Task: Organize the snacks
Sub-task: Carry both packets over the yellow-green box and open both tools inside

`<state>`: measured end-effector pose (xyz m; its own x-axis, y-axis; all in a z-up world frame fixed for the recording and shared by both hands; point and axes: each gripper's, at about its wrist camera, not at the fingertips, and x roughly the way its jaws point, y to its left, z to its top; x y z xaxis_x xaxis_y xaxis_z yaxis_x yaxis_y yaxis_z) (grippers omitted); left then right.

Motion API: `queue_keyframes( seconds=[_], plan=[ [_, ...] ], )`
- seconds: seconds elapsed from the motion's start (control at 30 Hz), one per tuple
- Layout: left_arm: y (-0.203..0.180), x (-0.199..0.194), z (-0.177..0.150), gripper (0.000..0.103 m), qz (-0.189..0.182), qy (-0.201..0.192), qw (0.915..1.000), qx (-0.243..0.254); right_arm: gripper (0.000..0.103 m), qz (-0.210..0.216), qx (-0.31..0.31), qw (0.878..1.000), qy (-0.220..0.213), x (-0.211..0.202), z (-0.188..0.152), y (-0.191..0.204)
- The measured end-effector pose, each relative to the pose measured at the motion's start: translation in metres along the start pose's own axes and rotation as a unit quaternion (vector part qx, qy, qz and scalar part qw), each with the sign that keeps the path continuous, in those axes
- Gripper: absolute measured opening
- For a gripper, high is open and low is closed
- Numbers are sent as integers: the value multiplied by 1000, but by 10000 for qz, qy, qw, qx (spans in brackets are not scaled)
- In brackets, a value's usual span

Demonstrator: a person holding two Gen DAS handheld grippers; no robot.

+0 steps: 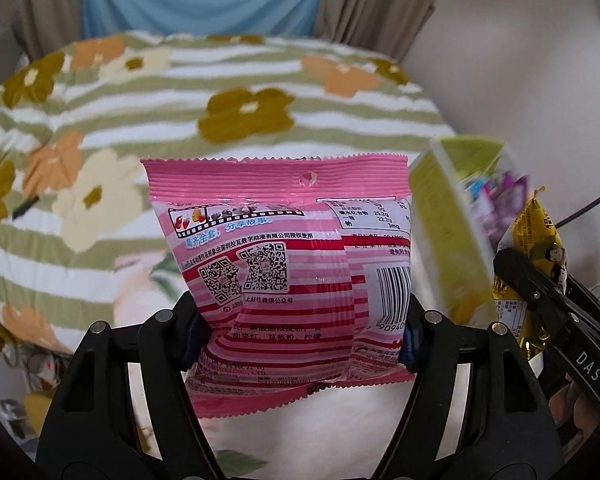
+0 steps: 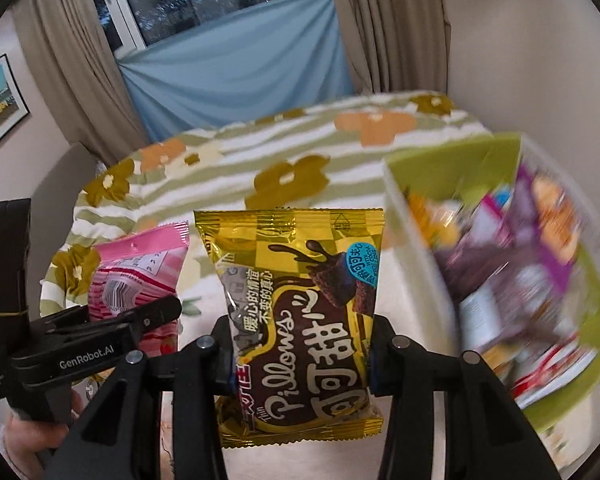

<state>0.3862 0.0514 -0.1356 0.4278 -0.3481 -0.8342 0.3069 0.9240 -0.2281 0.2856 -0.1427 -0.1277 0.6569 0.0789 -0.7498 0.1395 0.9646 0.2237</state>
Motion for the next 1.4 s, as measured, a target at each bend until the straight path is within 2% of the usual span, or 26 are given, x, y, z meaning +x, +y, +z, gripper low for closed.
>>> queue_keyframes(
  seconds=[0.27,0.53,0.6,0.63,0.67,0.73,0.97,1.23,1.4],
  plan=[
    [-120,-6,38,69,-161,-312,9993,102,41,54,-153,9995,-269,-44,45,-82],
    [-233,40,64,70,-123,-365,9992,95,41,164,-145,9997,-145,-53,66,-176],
    [-250,51,65,73,-7,-405,9992,48,41,203,-142,9996,-99,-53,69,-196],
    [-258,55,65,78,20,-426,9991,15,41,212,-142,9996,-87,-53,70,-201],
    [-262,58,65,89,56,-438,9990,-11,41,230,-148,9996,-67,-54,70,-208],
    [-270,61,61,102,208,-448,9987,-92,41,276,-155,9995,-23,-55,70,-220],
    [-258,45,33,102,389,-562,9971,-327,41,414,-88,9991,96,-56,63,-250],
    [-245,32,4,102,538,-495,9955,-597,41,549,-372,9976,176,-56,61,-250],
    [-245,18,-6,102,692,-567,9943,-581,41,599,-512,9967,198,-54,61,-248]
  ],
)
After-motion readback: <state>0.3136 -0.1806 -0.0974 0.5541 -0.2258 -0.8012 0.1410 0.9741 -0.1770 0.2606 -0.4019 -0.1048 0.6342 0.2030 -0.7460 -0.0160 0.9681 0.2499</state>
